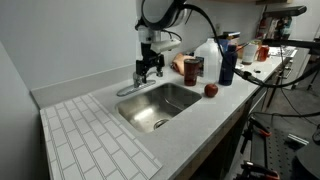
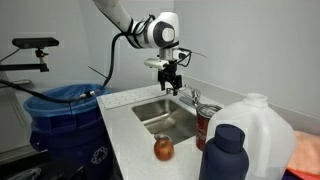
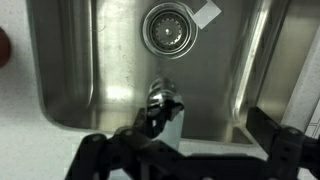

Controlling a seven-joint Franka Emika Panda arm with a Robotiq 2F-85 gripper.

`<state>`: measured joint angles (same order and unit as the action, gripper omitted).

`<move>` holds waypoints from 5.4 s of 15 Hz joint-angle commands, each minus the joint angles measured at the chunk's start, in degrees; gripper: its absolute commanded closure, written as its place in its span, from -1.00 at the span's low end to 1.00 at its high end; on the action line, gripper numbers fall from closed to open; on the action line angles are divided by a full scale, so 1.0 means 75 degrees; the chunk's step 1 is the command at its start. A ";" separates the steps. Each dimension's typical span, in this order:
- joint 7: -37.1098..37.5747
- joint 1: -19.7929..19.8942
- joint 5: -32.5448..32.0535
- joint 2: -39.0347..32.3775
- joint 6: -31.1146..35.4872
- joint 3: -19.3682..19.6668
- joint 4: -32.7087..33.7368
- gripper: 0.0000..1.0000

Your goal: Turn the tap nozzle all the way to the left

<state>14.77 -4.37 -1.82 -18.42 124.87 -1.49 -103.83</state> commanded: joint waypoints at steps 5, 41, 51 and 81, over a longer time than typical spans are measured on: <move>0.0106 -0.0459 0.0223 -0.0278 0.0078 -0.0371 0.0394 -1.00; 0.2009 -0.2567 -0.3203 -0.3079 0.1911 0.1236 0.4096 -1.00; 0.2096 -0.2747 -0.3170 -0.2748 0.1444 0.1283 0.3759 -1.00; 0.2272 -0.2634 -0.3248 -0.2552 0.0025 0.0851 0.4188 -1.00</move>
<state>30.75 -24.18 -24.45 -36.83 122.19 4.49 -73.59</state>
